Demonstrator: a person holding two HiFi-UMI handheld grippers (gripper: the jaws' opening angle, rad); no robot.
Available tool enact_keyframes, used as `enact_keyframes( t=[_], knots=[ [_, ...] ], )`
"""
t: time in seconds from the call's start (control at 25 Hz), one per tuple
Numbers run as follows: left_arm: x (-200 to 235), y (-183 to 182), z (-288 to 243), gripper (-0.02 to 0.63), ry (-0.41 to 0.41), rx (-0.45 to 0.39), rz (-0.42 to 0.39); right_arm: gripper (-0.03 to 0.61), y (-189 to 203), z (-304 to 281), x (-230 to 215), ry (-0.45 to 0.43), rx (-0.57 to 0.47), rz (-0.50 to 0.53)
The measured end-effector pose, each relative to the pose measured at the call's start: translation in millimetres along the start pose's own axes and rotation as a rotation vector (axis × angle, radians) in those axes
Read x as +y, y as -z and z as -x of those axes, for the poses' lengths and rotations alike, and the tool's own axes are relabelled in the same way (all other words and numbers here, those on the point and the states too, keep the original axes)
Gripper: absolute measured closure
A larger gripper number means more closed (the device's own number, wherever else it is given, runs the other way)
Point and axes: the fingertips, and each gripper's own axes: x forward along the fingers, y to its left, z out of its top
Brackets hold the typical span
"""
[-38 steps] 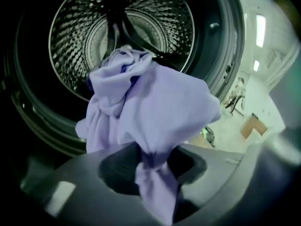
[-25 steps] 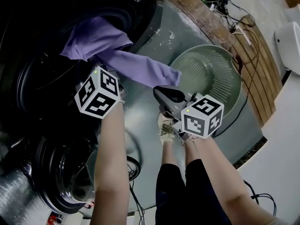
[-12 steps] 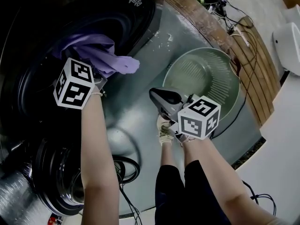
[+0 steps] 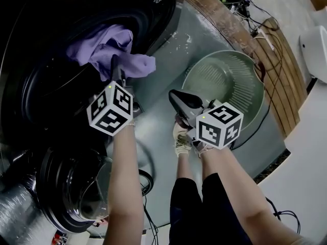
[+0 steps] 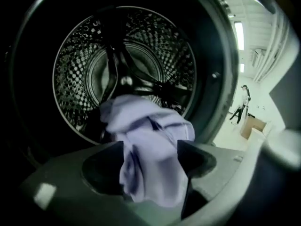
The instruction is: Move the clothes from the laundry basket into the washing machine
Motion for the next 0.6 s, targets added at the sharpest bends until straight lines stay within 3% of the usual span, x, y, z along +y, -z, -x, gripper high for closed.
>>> enact_keyframes(
  t=[0.28, 0.6],
  knots=[
    [-8, 90, 4, 0.253, -0.054, 0.209, 0.092, 0.552, -11, -2, -1, -0.001, -0.026, -0.008],
    [13, 100, -30, 0.274, -0.105, 0.254, 0.169, 0.552, -9, -3, -10, -0.001, -0.050, -0.033]
  ],
)
